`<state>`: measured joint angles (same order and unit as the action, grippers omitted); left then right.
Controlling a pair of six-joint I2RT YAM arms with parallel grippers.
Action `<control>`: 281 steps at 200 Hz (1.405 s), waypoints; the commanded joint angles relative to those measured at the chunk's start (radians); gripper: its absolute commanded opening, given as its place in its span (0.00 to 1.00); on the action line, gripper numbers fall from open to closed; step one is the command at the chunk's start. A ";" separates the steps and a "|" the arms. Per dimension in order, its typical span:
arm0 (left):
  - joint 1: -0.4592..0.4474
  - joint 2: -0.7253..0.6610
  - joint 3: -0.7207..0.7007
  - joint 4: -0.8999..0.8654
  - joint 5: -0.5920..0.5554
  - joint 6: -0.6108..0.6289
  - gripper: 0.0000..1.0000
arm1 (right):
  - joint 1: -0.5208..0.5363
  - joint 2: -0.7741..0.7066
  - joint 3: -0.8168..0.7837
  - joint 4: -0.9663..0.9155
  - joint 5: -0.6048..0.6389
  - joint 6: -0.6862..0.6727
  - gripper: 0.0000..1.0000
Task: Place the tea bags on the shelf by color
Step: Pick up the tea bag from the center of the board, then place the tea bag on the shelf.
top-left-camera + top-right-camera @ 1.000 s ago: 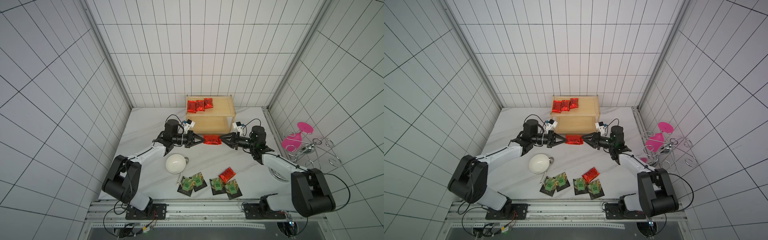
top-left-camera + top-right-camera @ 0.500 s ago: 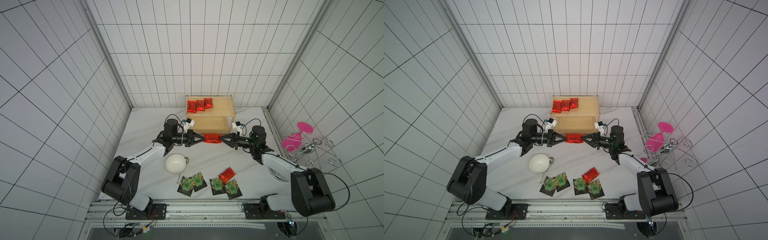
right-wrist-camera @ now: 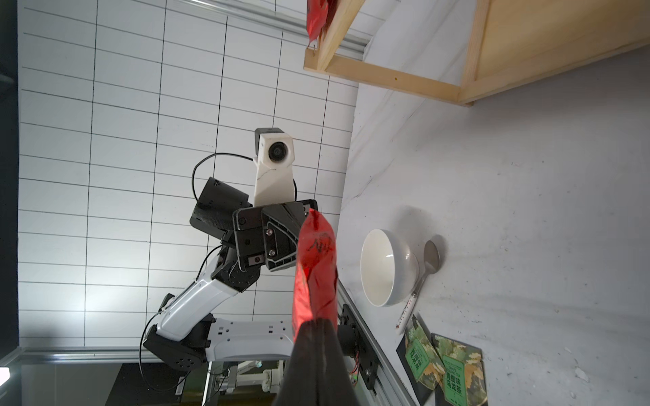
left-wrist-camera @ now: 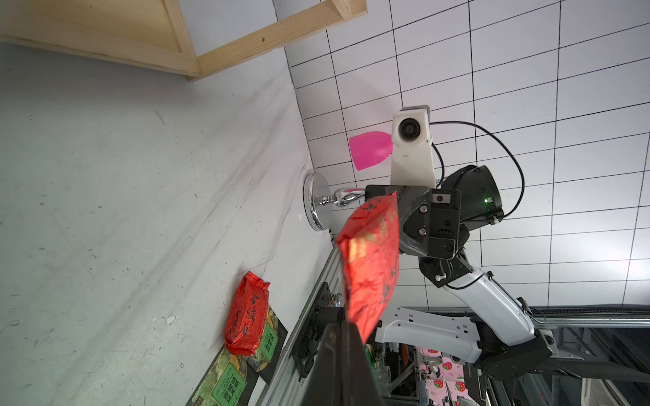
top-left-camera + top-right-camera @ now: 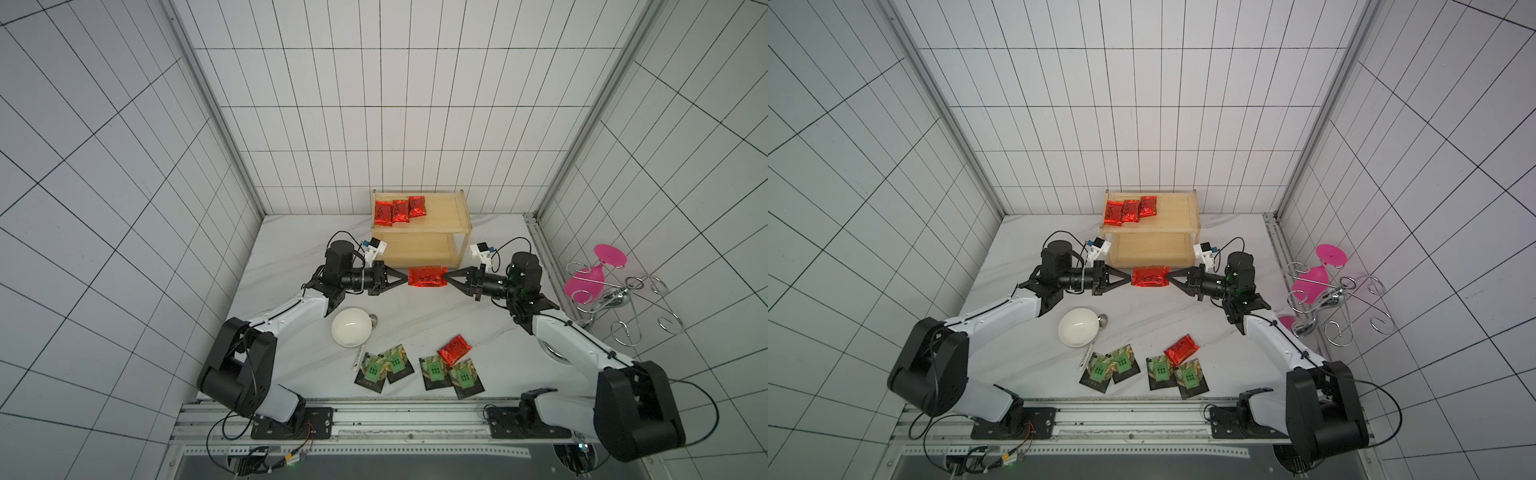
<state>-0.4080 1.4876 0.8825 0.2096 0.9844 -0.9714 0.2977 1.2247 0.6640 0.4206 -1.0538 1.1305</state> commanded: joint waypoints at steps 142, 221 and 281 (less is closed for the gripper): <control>0.151 -0.224 0.166 -0.759 -0.630 0.389 0.76 | 0.202 0.254 0.615 -0.514 1.444 0.301 0.00; 0.149 -0.245 0.174 -0.803 -0.648 0.411 0.76 | 0.264 0.518 0.839 -0.485 1.536 0.414 0.00; 0.135 -0.249 0.177 -0.814 -0.667 0.425 0.76 | 0.264 0.624 0.892 -0.435 1.515 0.508 0.00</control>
<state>-0.2680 1.2522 1.0492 -0.5957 0.3416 -0.5705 0.5568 1.8042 1.4963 -0.0345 0.4576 1.5929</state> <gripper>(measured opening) 0.765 0.041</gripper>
